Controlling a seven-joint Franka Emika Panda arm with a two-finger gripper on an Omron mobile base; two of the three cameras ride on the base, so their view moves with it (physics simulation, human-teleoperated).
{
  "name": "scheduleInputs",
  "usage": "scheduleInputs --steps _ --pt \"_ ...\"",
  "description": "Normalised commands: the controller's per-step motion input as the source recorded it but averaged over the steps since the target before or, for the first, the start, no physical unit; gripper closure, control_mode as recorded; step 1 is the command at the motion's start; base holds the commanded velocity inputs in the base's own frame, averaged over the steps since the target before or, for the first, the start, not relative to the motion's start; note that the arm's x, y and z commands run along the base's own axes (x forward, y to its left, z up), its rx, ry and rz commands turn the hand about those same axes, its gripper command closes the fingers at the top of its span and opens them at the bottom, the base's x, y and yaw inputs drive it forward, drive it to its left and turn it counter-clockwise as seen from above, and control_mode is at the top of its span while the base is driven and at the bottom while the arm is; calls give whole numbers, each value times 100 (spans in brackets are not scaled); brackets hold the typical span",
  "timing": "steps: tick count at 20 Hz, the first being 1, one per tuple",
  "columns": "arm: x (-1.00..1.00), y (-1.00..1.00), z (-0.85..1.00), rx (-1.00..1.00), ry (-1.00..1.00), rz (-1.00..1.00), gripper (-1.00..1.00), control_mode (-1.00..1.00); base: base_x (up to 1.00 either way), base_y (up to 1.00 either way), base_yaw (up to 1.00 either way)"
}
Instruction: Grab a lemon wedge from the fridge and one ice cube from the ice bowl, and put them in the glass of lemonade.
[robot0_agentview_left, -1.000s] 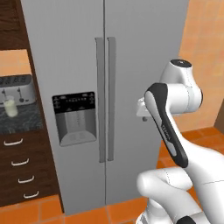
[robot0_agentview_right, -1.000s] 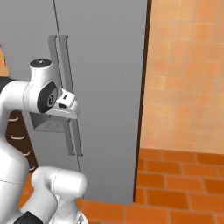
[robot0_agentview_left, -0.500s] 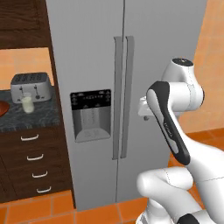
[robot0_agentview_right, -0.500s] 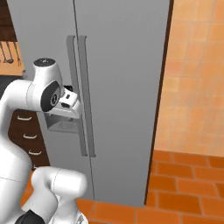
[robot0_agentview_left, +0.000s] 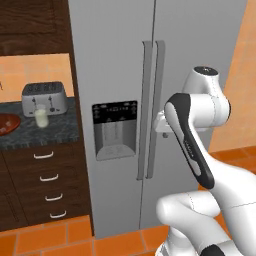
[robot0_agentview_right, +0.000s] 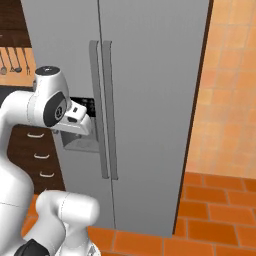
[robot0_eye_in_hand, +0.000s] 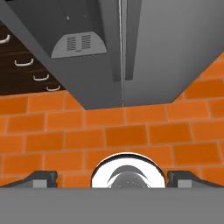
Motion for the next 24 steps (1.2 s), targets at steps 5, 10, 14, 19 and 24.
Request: scheduleInputs --steps 5,10,14,19,24 --pt "0 0 0 0 0 0 -100 100 -37 -2 -4" --pt "0 0 0 0 0 0 -100 100 -41 -49 -11" --pt "0 0 0 0 0 0 -100 100 -39 -26 -12" --pt "0 0 0 0 0 0 -100 100 -36 -41 -3" --pt "-22 -12 0 0 0 -3 -100 -100 -29 -15 -4"
